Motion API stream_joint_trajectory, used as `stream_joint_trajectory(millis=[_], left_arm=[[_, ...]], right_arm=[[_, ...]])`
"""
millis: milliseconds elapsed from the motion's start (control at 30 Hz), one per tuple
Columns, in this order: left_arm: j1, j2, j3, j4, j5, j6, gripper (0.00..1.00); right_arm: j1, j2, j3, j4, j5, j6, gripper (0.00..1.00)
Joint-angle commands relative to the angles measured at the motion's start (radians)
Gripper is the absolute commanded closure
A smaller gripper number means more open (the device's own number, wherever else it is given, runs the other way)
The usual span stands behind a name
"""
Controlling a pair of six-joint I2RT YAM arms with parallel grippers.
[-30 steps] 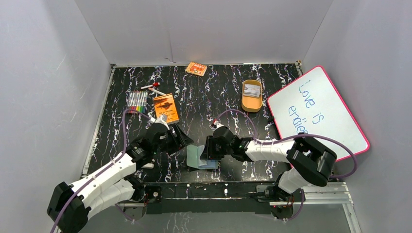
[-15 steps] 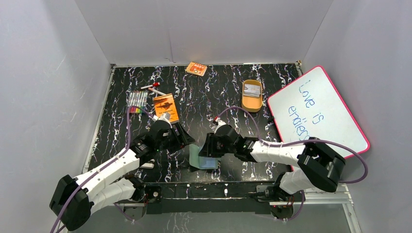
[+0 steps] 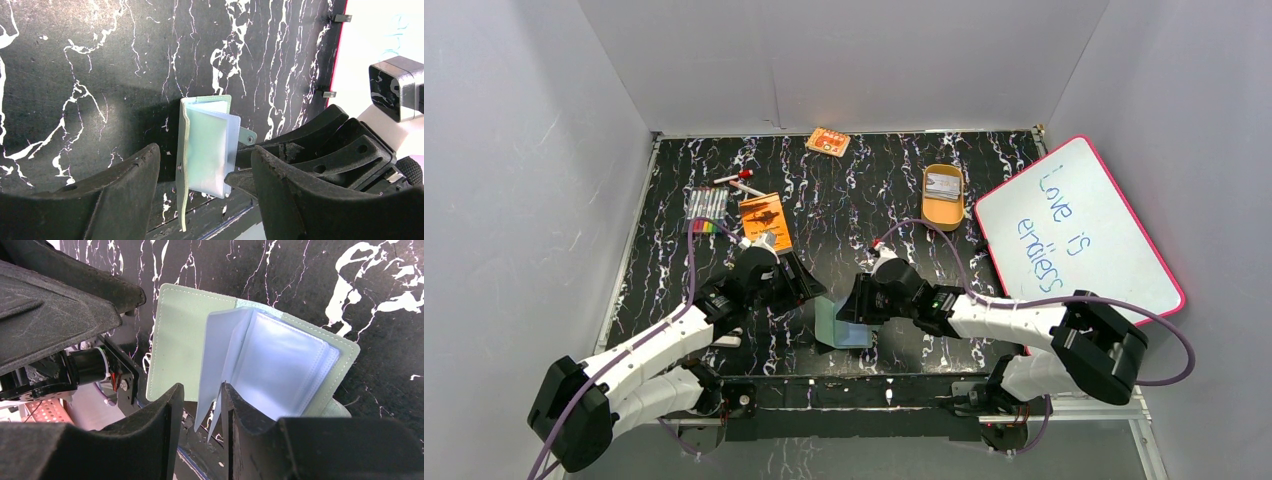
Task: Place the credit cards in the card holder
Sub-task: Open the card holder at the center of the board.
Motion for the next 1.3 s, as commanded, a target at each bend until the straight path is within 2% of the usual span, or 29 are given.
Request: stream_joint_trajectory(millis=[0,167,700,900,1033,1267], left_arm=[[-0.002,-0.004,-0.001,0.01,0.011,0.011,0.35],[-0.002,-0.001,-0.001,0.013,0.014,0.01,0.36],[-0.002,-0.004,-0.005,0.016,0.017,0.009,0.36],[-0.002,-0.011,-0.005,0.007,0.012,0.014,0.36],[-0.002,-0.018,-0.001,-0.007,0.007,0.027,0.36],[-0.002,-0.049,0.058,-0.022,0.042,0.061,0.36]], right_arm=[[-0.002,-0.04,-0.003,0.019,0.034,0.013,0.59],[-0.002,-0.052,-0.012,0.009,0.07,0.021,0.62],[-0.004,-0.023,0.005,-0.018,0.077,0.016,0.82],[-0.003,0.006,0.028,-0.026,0.059,0.004,0.9],[-0.004,0.029,0.046,-0.029,0.047,-0.001,1.0],[-0.004,0.063,0.079,-0.032,0.046,-0.006,1.0]])
